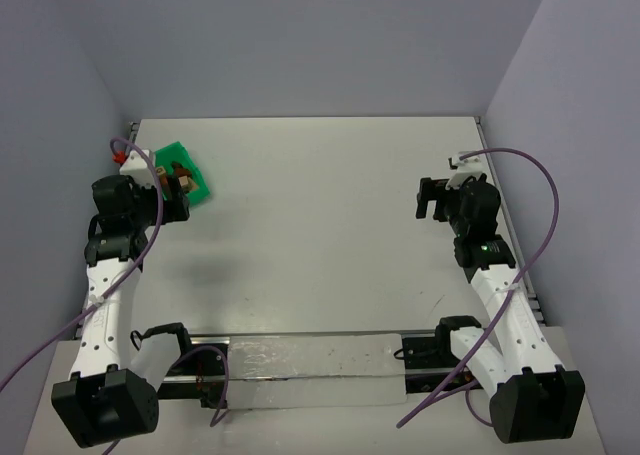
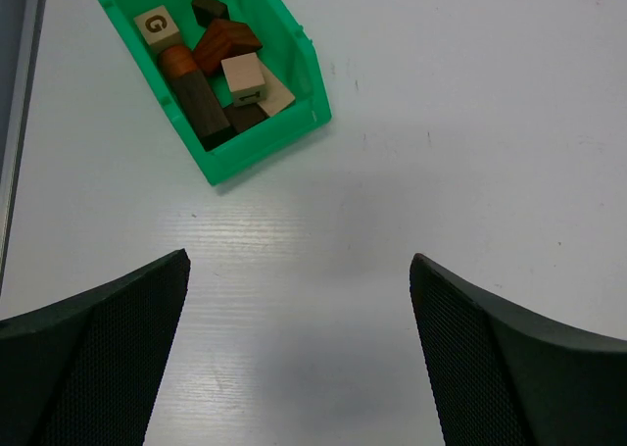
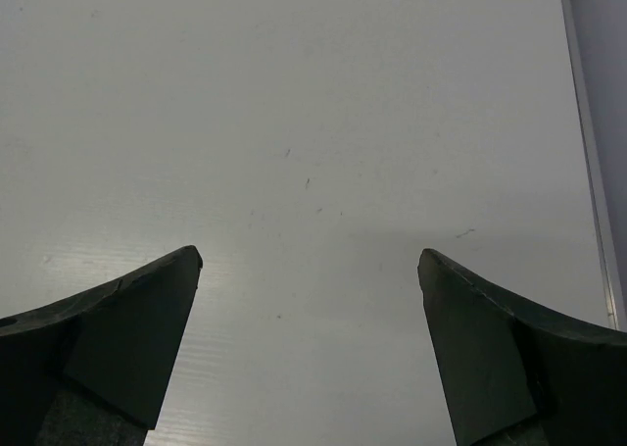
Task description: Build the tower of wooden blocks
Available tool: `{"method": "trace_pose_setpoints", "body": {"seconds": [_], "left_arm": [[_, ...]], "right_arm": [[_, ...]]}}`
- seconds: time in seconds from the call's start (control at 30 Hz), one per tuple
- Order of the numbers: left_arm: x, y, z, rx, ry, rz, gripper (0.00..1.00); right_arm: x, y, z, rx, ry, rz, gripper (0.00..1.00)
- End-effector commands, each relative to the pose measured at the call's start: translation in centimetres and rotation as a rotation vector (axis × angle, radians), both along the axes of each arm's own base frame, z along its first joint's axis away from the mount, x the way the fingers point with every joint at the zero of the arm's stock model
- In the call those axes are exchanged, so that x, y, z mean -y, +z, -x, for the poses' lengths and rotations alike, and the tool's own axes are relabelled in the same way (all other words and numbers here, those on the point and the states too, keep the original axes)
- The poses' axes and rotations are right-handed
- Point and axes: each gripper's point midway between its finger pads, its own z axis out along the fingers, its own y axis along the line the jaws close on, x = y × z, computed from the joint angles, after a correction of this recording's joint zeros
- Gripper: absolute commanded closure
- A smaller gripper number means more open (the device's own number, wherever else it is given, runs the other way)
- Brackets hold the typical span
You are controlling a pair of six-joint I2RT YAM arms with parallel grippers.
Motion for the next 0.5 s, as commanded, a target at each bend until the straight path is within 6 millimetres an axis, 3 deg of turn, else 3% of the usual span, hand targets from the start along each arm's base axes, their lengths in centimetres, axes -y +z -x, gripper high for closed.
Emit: {"method": "trace_pose_setpoints", "body": {"seconds": [0.0, 0.13, 0.47], "left_arm": [[-0.2, 1.4, -0.7, 0.055, 0.001, -0.014, 0.01], [-0.6, 1.3, -1.0, 0.04, 0.023, -0.01, 0.01], [-2.8, 1.1, -3.9, -0.096, 0.187, 0.047, 0.15]], "right_arm": [[0.5, 2.8, -0.7, 0.064, -0.019, 0.008, 0.0], [0.5, 2.7, -0.8, 0.059, -0.018, 0.009, 0.0], [0.3, 2.2, -1.0, 0.033, -0.006, 0.008, 0.0]]}}
